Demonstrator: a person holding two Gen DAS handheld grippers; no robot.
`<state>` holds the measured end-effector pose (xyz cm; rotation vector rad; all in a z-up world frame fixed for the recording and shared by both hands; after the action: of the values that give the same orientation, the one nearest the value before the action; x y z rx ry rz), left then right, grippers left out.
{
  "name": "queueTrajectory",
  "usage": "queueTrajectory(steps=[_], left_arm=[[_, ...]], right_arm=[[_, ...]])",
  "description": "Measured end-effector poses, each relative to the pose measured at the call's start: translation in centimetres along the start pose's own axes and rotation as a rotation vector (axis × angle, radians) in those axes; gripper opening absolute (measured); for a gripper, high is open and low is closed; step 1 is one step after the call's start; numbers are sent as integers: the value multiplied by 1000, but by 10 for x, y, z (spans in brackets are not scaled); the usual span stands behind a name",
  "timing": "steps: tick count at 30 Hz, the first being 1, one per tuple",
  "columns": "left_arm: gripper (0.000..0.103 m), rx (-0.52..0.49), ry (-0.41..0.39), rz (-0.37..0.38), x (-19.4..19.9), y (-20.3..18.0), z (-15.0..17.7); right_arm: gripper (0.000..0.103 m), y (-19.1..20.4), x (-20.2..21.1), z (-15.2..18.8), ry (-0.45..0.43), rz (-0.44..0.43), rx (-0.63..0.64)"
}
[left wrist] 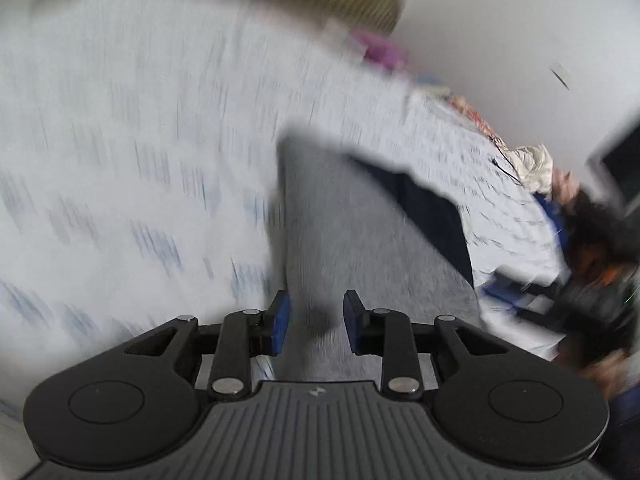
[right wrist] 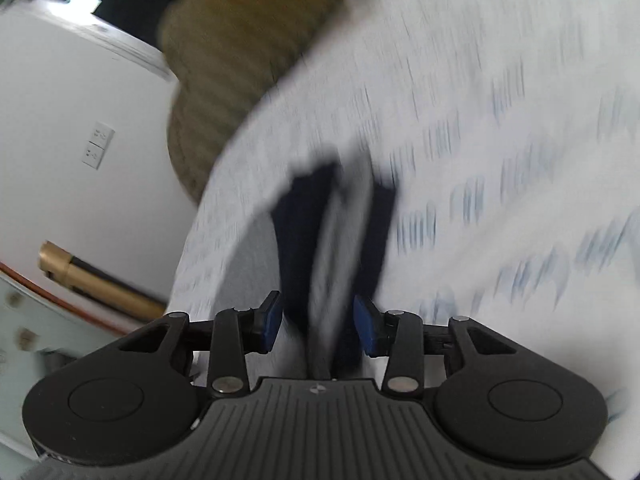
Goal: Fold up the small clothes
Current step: 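Lay the folded edge down and open both grippers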
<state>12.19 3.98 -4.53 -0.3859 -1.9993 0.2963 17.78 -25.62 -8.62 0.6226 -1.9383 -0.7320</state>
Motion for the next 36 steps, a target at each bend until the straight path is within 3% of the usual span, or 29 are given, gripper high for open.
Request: queueTrajectory(steps=[1, 3, 7, 10, 12, 15, 19, 21, 24, 28, 32, 36], left_arm=[[28, -80, -52, -69, 8, -16, -1], [29, -192, -88, -130, 5, -45, -3], [29, -318, -22, -190, -47, -78, 4], [28, -350, 4, -247, -81, -78, 13], [28, -337, -23, -235, -87, -73, 16], [28, -308, -27, -212, -85, -65, 19], [29, -284, -15, -205, -73, -67, 18], [30, -248, -11, -194, -59, -64, 22], [30, -225, -15, -209, -42, -61, 31], [30, -209, 2, -198, -40, -59, 40], [30, -206, 33, -187, -56, -55, 46], [30, -214, 12, -187, -56, -53, 50]], right_arm=[[42, 13, 6, -7, -33, 28, 60], [42, 38, 3, -21, -34, 40, 154], [55, 74, -50, -45, 32, 101, 291], [54, 70, -94, -56, 58, 321, 382], [52, 50, -119, -57, 120, 429, 384], [53, 39, -118, -57, 83, 382, 378], [54, 51, -110, -55, 79, 420, 381], [56, 67, -85, -36, 33, 403, 383], [63, 89, -47, 7, -18, 300, 421], [68, 93, -34, 53, 26, 216, 413], [63, 67, -61, 68, 117, 240, 325], [63, 56, -64, 75, 91, 220, 325]])
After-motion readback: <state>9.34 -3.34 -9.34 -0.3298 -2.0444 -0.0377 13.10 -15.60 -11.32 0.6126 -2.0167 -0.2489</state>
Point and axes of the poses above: each gripper's, at about its wrist camera, not at the fingertips, and x roughly against the way its jaws point, y to its left, z to its underside, the point moved 4 cm from there along -x, roughly the way its jaws point, and after that the axes turned 15 degrees about y, right-handed, at the moved point
